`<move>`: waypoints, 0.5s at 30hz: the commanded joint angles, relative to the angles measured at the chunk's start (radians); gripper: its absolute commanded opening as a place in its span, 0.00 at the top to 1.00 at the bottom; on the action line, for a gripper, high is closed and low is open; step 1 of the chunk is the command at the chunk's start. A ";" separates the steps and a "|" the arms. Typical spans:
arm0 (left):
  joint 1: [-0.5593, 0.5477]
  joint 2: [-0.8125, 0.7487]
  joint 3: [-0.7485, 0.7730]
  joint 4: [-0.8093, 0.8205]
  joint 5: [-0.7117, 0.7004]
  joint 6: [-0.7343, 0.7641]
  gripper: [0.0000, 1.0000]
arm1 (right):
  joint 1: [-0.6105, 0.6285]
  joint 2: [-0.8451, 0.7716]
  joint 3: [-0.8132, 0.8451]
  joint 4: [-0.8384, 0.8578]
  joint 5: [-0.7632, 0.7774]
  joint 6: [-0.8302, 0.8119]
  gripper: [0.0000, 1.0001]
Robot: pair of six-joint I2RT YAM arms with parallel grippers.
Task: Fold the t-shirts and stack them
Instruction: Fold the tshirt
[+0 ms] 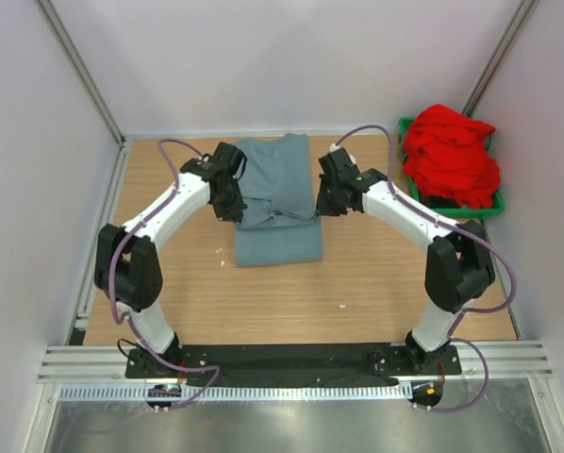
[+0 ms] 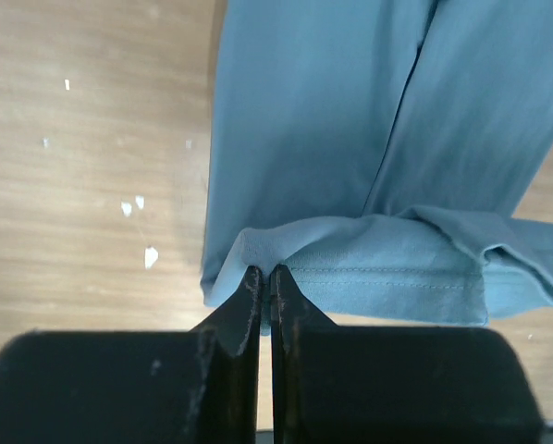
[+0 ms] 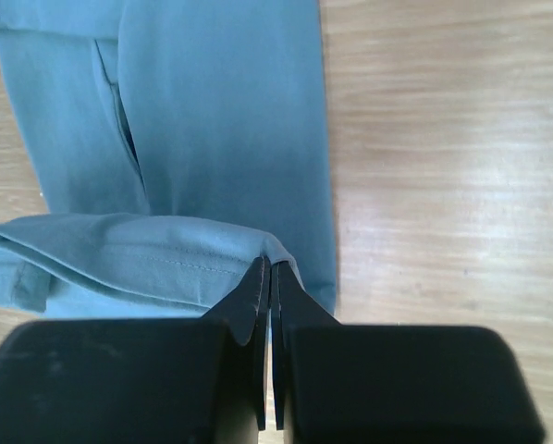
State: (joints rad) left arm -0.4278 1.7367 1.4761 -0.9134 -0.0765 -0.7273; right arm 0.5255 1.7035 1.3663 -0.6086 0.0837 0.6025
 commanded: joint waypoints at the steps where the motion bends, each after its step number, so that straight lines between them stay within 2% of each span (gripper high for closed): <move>1: 0.037 0.071 0.130 -0.036 -0.017 0.071 1.00 | -0.035 0.056 0.105 -0.011 -0.031 -0.076 0.99; 15: 0.112 0.300 0.319 -0.071 -0.012 0.098 1.00 | -0.102 0.313 0.391 -0.057 -0.110 -0.130 0.99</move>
State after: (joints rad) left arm -0.3454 2.0098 1.7435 -0.9527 -0.0742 -0.6643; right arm 0.4423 1.9854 1.6680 -0.6323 -0.0219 0.5156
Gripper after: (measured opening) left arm 0.014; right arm 0.036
